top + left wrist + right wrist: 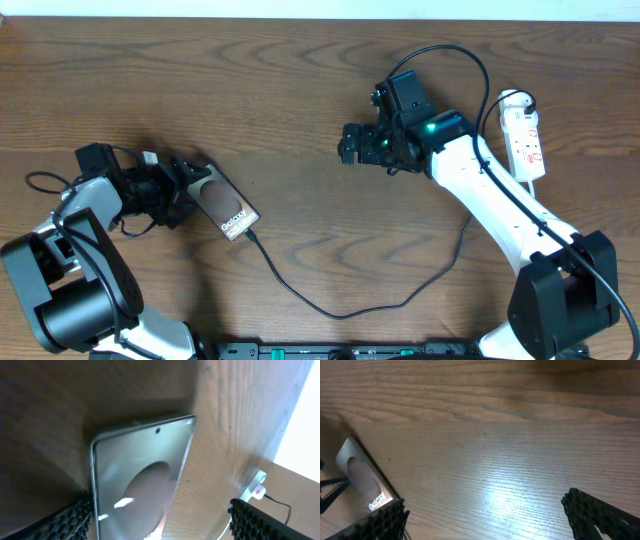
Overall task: Plug charger to phone and switch on socket
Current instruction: 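Lower the phone onto the table with the left gripper, then move the right gripper to the white power strip's switch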
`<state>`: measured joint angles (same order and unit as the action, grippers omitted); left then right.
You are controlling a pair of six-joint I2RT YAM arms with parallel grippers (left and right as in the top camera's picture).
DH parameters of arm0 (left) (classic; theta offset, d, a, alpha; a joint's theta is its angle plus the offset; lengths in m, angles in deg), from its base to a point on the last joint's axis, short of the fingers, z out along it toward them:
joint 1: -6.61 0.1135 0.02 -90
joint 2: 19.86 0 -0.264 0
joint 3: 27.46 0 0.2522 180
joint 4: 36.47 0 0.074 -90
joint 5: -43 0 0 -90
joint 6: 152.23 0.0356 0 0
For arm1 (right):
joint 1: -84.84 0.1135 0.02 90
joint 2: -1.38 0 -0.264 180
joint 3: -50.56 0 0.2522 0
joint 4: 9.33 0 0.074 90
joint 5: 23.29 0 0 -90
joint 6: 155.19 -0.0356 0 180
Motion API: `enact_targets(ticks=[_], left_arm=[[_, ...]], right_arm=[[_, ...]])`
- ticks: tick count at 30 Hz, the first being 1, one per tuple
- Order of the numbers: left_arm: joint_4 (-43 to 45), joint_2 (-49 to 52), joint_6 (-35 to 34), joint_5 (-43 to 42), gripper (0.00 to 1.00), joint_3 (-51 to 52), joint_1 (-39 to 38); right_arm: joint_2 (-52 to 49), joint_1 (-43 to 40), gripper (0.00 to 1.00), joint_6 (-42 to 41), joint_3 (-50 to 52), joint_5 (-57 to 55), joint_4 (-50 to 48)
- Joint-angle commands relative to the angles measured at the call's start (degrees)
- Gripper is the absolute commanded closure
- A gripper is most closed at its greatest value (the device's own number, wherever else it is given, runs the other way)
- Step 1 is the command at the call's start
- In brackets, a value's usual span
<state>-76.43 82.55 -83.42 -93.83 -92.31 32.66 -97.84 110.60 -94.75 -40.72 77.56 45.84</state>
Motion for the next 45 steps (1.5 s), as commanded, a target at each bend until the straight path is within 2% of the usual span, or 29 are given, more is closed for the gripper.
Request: enact_targets(ticks=[1,11,18,19,22,24,29,34,40,45], left_arm=[[-3.3,4.9,-0.7,20.6,0.09,4.0,0.1],[-6.4,2.5,-0.8,23.5,0.09,4.0,0.1],[-8.5,-11.7,1.4,25.2,0.09,4.0,0.1],[-8.8,-14.1,2.6,24.7,0.09,4.0,0.1],[-10.1,-23.0,13.1,17.0,0.09,4.0,-1.0],[-10.6,-27.1,16.6,14.4,0.09,4.0,-2.3],[-10.2,-34.5,19.9,14.4,0.08,3.2,-8.2],[-8.4,-36.3,20.3,14.4,0.08,1.2,-15.0],[-3.8,-36.1,19.9,14.7,0.08,-0.9,-22.0],[-1.7,-36.1,17.9,18.7,0.08,-2.2,-26.8]], right_arm=[[1.2,0.6,0.01,-0.2,-0.5,-0.2,0.3],[1.2,0.6,0.01,-0.1,-0.5,-0.2,1.1],[1.2,0.5,0.01,0.5,-0.5,-2.0,1.8],[1.2,0.5,0.01,0.8,-0.5,-2.0,1.9],[1.8,-0.6,0.01,2.6,-0.5,-3.2,3.5],[2.9,-2.1,0.01,2.6,-0.5,-4.9,4.8],[8.2,-8.8,0.01,4.0,-0.5,-5.9,6.1],[12.1,-19.2,0.01,8.0,-4.4,-4.0,10.9],[9.4,-34.3,0.01,18.0,-15.1,1.1,20.8],[2.7,-44.7,0.01,23.6,-24.5,6.2,27.0]])
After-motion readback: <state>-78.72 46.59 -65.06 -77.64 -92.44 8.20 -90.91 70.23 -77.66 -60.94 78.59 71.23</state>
